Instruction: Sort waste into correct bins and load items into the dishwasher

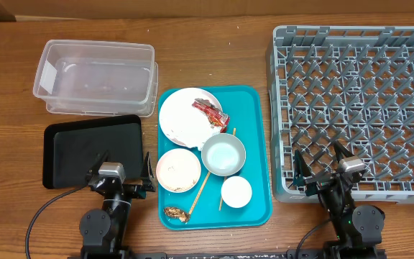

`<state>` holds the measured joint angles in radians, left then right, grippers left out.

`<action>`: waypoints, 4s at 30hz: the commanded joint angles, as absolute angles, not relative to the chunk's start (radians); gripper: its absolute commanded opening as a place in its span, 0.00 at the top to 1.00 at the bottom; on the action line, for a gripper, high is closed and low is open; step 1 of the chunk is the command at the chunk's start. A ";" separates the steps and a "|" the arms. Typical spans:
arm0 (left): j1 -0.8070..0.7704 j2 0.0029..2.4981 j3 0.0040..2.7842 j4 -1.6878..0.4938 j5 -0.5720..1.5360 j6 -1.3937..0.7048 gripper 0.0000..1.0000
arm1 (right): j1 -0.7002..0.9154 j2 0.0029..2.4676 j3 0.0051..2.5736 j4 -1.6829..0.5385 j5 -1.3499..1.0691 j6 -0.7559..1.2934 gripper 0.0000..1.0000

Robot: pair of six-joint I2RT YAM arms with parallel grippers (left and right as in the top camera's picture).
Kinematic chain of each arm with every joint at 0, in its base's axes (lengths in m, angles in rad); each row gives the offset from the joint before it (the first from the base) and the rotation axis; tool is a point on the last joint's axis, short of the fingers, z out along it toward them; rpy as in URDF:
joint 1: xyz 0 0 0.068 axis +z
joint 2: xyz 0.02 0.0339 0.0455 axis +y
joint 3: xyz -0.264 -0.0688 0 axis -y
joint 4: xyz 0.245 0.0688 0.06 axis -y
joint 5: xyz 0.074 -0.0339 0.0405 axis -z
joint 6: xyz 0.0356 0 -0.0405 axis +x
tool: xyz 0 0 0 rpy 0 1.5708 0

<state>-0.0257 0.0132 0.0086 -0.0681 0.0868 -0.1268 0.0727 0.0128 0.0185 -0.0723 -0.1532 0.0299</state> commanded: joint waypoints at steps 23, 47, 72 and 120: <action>-0.025 0.012 0.018 -0.058 0.098 -0.252 0.00 | 0.077 0.007 0.075 -0.084 -0.088 0.129 0.00; -0.025 1.040 1.140 -1.032 0.087 -0.179 0.00 | 0.077 0.839 1.030 -0.970 -0.053 0.157 0.00; -0.226 1.616 1.205 -0.657 0.141 -0.200 0.00 | 0.077 0.873 1.061 -1.044 -0.023 0.157 0.00; -0.015 1.708 1.565 -0.772 -0.236 -0.191 0.96 | 0.077 0.873 1.061 -1.058 -0.023 0.157 0.00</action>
<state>-0.0689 1.6890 1.5524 -0.7967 -0.1936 -0.1837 0.0727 0.8772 1.0294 -1.0622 -0.0353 0.1566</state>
